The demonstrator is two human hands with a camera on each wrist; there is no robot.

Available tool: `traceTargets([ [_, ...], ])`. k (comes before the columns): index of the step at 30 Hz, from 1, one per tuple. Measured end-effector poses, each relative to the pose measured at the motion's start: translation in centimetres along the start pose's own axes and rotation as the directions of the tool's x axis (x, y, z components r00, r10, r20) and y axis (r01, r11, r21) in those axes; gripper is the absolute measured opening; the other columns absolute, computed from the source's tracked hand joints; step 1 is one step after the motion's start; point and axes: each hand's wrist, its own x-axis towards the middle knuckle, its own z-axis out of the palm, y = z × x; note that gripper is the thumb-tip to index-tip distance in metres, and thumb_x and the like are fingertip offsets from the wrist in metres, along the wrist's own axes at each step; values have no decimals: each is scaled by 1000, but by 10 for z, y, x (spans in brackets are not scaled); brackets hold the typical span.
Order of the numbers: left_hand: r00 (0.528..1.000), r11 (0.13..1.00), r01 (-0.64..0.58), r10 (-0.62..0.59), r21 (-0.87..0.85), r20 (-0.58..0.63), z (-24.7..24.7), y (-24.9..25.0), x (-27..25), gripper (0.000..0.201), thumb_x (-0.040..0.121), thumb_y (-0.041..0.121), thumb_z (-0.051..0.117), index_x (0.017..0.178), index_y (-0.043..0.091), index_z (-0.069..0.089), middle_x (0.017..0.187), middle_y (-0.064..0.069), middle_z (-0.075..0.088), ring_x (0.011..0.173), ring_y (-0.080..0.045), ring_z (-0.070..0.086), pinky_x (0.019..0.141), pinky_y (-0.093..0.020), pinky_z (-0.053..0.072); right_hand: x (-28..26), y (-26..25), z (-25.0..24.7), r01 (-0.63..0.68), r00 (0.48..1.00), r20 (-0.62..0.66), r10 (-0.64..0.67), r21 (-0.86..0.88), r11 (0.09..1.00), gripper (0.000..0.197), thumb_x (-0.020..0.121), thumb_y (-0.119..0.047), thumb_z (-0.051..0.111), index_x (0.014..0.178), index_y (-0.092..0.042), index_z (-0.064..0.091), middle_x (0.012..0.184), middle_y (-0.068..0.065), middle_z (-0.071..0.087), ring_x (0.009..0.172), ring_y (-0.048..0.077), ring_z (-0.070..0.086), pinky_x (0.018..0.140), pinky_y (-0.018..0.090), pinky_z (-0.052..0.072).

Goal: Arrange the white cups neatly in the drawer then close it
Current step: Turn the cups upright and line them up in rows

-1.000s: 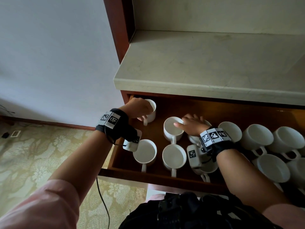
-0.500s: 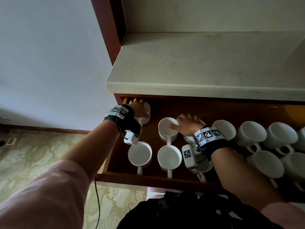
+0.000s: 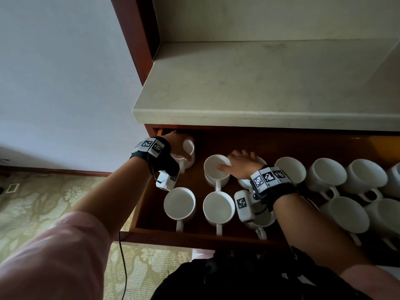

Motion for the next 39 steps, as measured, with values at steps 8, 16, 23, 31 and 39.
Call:
traceTargets([
  [8, 998, 999, -38, 35, 36, 60, 3, 5, -7, 74, 70, 39, 80, 135, 27, 46, 126, -3, 59, 111, -23, 58, 58, -22, 46, -1, -1, -2, -6, 1000, 9, 6, -3, 1000, 74, 91, -67, 27, 146, -18, 31, 153, 5, 24, 140, 31, 17, 112, 47, 12],
  [16, 993, 998, -57, 56, 7, 101, 10, 5, -14, 76, 69, 42, 80, 134, 31, 44, 125, -2, 59, 104, -20, 58, 55, -22, 46, -2, 0, -1, 0, 1000, 9, 0, -3, 1000, 73, 91, -67, 28, 145, -20, 32, 152, 4, 25, 140, 31, 17, 113, 47, 12],
  [23, 991, 996, -71, 64, 53, 117, 11, 9, -22, 78, 69, 44, 79, 137, 31, 42, 127, -2, 56, 95, -18, 57, 54, -22, 44, -1, -1, -1, -1, 1000, 3, 1, -15, 1000, 68, 91, -66, 30, 143, -21, 34, 149, 4, 29, 138, 31, 20, 110, 46, 14],
  [31, 991, 996, -75, 70, 45, 115, 13, 12, -27, 76, 70, 42, 79, 137, 30, 43, 126, -2, 57, 92, -17, 56, 50, -20, 40, 1, 0, 0, -1, 1000, -1, 1, -26, 1000, 69, 91, -67, 30, 142, -21, 36, 145, 5, 32, 136, 31, 23, 110, 47, 16],
  [39, 992, 998, -59, 58, -1, 113, 14, 15, -33, 76, 71, 38, 79, 138, 29, 43, 128, -4, 55, 81, -17, 54, 48, -20, 41, 2, 0, 1, -2, 1000, -4, 2, -29, 1000, 69, 90, -67, 31, 141, -21, 37, 147, 5, 31, 137, 31, 22, 111, 48, 16],
])
